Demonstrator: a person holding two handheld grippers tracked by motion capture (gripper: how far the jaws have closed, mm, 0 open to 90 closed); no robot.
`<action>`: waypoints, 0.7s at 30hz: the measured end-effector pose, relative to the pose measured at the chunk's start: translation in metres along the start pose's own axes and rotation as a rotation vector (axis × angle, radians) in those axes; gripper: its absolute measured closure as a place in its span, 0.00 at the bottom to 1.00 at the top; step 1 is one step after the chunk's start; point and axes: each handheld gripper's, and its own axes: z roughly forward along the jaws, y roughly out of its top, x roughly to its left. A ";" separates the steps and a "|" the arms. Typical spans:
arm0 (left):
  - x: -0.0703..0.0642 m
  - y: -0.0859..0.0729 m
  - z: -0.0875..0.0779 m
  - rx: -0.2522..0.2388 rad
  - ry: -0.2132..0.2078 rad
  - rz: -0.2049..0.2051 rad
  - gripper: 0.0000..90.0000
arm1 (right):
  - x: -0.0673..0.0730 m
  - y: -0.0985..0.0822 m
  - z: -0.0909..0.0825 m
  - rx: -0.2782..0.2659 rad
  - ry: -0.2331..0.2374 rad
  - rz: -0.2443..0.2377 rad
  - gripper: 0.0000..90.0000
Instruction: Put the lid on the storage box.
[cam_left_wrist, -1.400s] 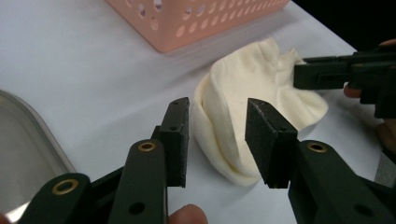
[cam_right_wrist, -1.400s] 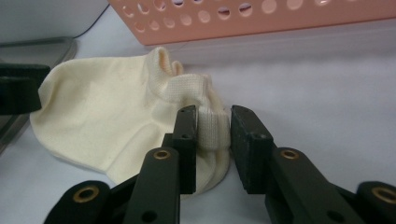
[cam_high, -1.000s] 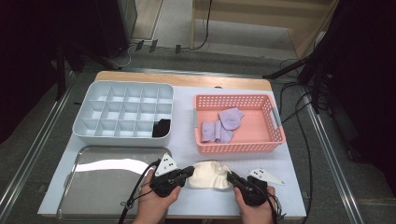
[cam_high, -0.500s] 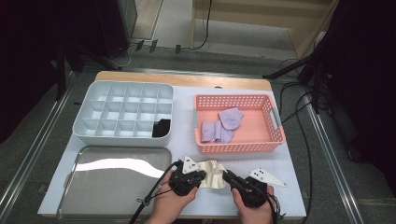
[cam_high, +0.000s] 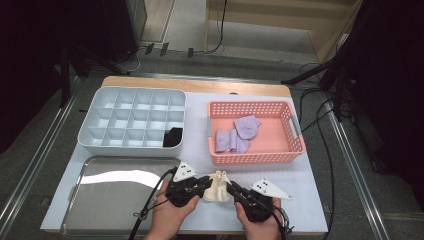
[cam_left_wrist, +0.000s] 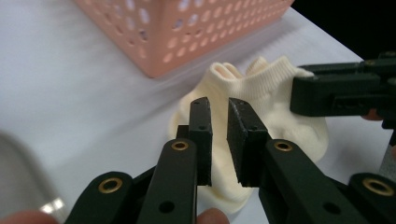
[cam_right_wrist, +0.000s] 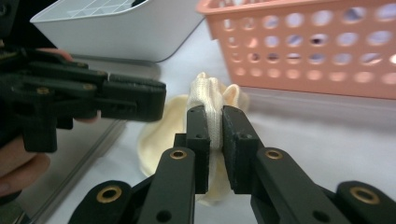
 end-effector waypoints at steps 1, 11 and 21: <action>0.004 -0.001 -0.002 0.001 -0.001 -0.010 0.90 | 0.003 0.000 0.003 0.005 -0.001 -0.007 0.91; 0.021 -0.010 -0.013 -0.022 -0.006 -0.060 0.87 | 0.023 -0.006 0.024 0.019 0.096 -0.047 0.73; 0.025 -0.010 -0.023 -0.055 -0.035 -0.081 0.85 | -0.002 -0.014 -0.003 -0.007 0.041 0.060 0.73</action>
